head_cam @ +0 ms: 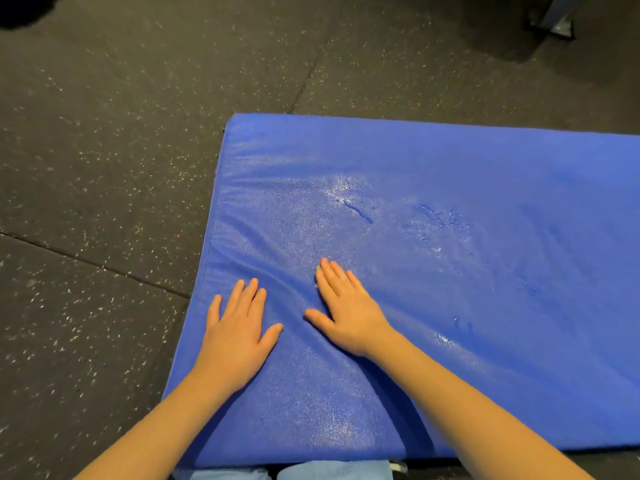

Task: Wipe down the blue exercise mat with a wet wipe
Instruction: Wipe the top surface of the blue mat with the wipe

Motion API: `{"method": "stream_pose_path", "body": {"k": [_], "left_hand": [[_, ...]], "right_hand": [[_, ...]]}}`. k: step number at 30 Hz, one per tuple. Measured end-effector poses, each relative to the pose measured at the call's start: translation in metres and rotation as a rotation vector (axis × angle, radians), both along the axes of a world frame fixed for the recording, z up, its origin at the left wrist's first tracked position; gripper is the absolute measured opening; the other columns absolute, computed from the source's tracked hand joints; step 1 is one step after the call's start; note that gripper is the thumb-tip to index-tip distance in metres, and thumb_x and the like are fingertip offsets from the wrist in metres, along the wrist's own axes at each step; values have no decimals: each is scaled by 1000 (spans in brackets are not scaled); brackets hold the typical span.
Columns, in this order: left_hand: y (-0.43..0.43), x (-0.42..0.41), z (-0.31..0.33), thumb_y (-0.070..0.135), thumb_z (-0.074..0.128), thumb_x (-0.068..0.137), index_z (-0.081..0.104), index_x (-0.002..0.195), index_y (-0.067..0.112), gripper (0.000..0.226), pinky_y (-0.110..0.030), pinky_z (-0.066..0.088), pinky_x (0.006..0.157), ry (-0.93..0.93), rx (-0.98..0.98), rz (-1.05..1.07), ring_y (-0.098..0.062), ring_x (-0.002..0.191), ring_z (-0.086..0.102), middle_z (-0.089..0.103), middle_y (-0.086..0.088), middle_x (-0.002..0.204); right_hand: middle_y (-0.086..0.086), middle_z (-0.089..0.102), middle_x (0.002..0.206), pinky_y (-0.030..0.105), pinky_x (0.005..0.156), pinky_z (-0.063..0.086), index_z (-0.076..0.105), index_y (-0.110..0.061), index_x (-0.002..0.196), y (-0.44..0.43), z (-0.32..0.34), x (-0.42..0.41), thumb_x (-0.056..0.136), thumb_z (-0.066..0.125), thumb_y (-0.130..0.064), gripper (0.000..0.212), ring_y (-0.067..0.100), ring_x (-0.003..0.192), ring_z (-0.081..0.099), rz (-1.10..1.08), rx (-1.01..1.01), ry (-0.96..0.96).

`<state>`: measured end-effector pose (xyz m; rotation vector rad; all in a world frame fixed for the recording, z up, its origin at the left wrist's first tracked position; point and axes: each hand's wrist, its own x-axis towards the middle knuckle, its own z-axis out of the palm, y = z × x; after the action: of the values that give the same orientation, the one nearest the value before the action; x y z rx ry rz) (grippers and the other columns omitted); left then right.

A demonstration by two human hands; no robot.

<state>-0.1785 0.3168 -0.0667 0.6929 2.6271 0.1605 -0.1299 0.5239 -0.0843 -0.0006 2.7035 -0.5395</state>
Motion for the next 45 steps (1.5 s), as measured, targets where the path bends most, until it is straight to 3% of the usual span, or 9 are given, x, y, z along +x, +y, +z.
{"method": "stream_pose_path", "body": {"k": [4, 7, 12, 17, 22, 28, 34, 39, 45], "left_hand": [[7, -13, -3, 65, -11, 70, 6, 154, 20, 97, -39, -9, 117, 6, 22, -32, -7, 142, -19, -7, 6, 161], [7, -12, -12, 61, 6, 84, 31, 149, 11, 85, -44, 6, 118, 48, -2, -56, -22, 148, 12, 19, -3, 159], [4, -9, -21, 48, 31, 91, 57, 131, 6, 64, -47, 19, 105, 128, -4, -84, -24, 134, 30, 50, -9, 143], [4, -9, -22, 48, 32, 91, 56, 133, 7, 63, -47, 19, 106, 167, -6, -82, -23, 135, 29, 49, -9, 144], [6, -19, -22, 49, 35, 88, 59, 129, 6, 63, -45, 20, 105, 166, 40, -113, -23, 134, 30, 51, -9, 141], [13, -53, -25, 61, 14, 93, 37, 146, 12, 76, -44, 10, 116, 116, 53, -80, -19, 146, 14, 27, -3, 156], [15, -51, -31, 54, 6, 100, 51, 137, 6, 75, -47, 18, 107, 101, -50, -110, -24, 138, 27, 43, -10, 147], [17, -50, -29, 56, 0, 98, 51, 138, 8, 81, -44, 17, 110, 81, -76, -105, -28, 137, 39, 41, -8, 149], [21, -51, -23, 61, -23, 67, 0, 154, 19, 99, -41, -7, 118, 69, -42, -82, -17, 147, -13, -13, 4, 160]], "right_hand": [[1, -7, 161, 33, 117, -8, 2, -15, 154, 40, -7, -30, 87, 3, -70, 87, 16, 148, -8, -115, 102, 6], [4, -10, 161, 35, 119, -6, 1, -11, 154, 37, -6, -47, 100, 25, -52, 72, 19, 148, -9, -267, 87, -21], [0, -9, 160, 34, 119, -9, 3, -14, 154, 26, -7, -37, 81, -2, -74, 94, 17, 148, -8, 128, 71, 52], [2, -9, 161, 35, 118, -9, 2, -13, 154, 54, -10, -74, 101, 22, -53, 70, 17, 148, -10, -235, 122, 20], [1, -11, 160, 33, 117, -12, 1, -13, 154, 35, -9, -62, 81, -3, -67, 91, 16, 147, -12, 128, 91, 67], [4, -6, 162, 36, 118, -7, 4, -12, 154, 68, -17, -94, 101, 23, -52, 70, 19, 148, -7, -308, 145, 49], [2, -7, 161, 34, 117, -8, 2, -15, 154, 57, -12, -70, 79, -3, -66, 91, 18, 149, -6, 20, 134, 67], [3, -8, 162, 39, 119, -3, 0, -13, 154, 71, -4, -66, 101, 27, -51, 71, 19, 148, -7, -326, 138, -31], [0, -12, 161, 36, 120, -4, -6, -16, 154, 63, 12, -30, 102, 25, -50, 69, 16, 148, -10, -126, 155, -114]]}}
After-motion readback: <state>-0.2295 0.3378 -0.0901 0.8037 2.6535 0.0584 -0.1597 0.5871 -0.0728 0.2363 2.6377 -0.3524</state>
